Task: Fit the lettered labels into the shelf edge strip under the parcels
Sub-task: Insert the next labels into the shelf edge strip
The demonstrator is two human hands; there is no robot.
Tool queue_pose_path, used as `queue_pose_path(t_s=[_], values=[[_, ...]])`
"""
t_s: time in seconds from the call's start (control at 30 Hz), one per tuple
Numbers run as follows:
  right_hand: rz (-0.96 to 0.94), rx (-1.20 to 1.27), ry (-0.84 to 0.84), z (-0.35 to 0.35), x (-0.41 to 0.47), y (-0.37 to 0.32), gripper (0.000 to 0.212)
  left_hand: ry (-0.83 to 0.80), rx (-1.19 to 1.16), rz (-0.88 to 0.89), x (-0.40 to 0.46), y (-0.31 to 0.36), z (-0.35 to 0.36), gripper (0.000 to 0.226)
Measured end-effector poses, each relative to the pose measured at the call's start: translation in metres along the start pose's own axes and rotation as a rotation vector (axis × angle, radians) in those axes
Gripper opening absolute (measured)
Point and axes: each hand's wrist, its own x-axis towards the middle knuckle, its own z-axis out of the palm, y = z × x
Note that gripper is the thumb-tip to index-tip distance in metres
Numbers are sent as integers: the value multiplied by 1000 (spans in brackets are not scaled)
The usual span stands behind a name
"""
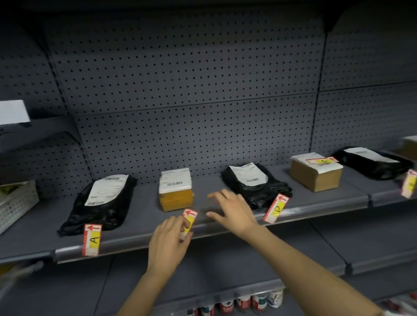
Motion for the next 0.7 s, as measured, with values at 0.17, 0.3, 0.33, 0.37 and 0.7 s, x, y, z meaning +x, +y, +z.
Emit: queue_pose_path(t_s=[0.17,0.3,0.33,0.37,0.7], values=[[19,-42,72,-38,-26,73,38,-3,-67,46,23,75,37,23],[30,-76,119,-65,-51,119,33,-17,-104,59,35,124,68,21],[35,-88,124,-72,-58,131,32,-24,-110,70,40,134,75,20],[47,-98,126,-79,-64,143,32,-28,-116,83,46,145,81,20],[297,-229,181,-148,-75,255,29,-39,-189,224,143,232,129,18]])
